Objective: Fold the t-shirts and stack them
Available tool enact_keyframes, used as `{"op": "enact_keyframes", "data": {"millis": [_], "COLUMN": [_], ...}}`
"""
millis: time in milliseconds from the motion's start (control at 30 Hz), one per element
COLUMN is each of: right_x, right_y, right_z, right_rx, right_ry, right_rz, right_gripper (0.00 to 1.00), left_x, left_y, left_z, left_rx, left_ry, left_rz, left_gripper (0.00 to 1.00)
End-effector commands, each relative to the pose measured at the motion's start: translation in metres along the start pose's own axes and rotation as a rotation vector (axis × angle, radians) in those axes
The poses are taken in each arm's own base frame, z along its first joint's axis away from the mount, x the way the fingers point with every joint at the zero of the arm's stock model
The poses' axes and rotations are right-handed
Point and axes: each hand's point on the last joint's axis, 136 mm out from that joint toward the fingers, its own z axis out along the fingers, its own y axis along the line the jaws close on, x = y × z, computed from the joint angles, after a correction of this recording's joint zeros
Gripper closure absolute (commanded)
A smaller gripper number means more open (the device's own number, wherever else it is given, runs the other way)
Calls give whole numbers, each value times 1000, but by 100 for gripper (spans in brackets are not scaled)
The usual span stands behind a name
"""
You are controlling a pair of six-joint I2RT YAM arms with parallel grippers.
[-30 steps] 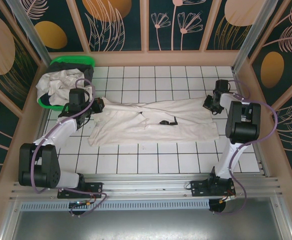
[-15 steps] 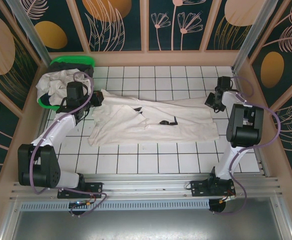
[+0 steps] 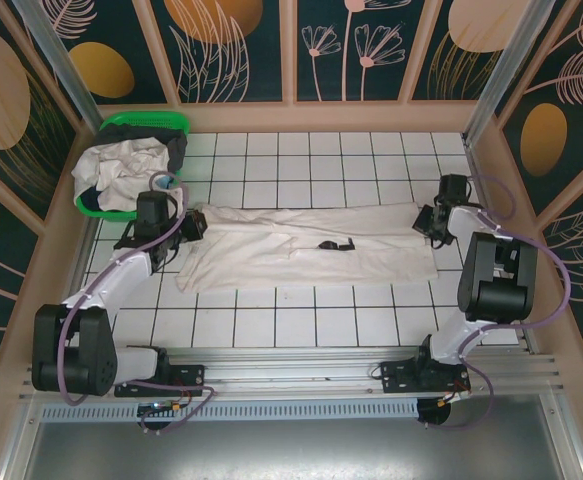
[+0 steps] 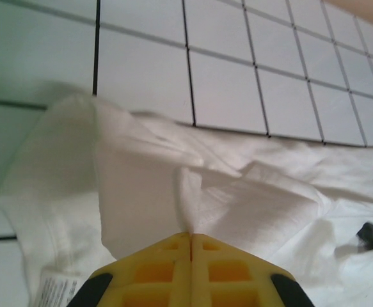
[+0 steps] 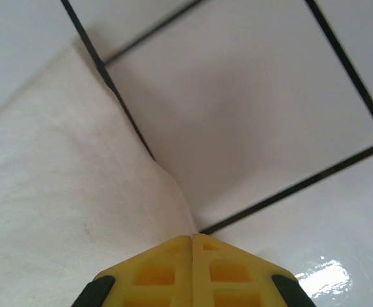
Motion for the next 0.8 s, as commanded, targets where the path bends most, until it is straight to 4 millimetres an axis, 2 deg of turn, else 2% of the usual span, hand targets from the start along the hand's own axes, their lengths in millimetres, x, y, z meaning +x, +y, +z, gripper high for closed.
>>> {"op": "enact_keyframes", "data": {"millis": [0, 167, 367, 500, 633, 767], "right_x": [-3, 1, -9, 3, 13, 17], "right_y": [-4, -9, -8, -18, -22, -22], "right_z": [1, 2, -12, -3, 9, 12], "right_rx": [-11, -6, -19, 6, 19, 11], "right_ry": [-32, -32, -68, -32, 3, 7], "right_rz": [28, 38, 49, 48, 61, 62], "right_gripper": [100, 100, 100, 100, 100, 100], "left_x": [0, 14, 5, 6, 22, 36], "left_y": [-3, 3, 0, 0, 2, 9], "left_z": [-3, -2, -12, -17, -14, -14], "left_rx": [31, 23, 9, 10, 29, 12], "left_ry": [-31, -14, -40, -59, -32, -22], "left_rz": [-16, -29, -18, -35, -63, -75], "left_gripper": [100, 100, 100, 100, 100, 100]}}
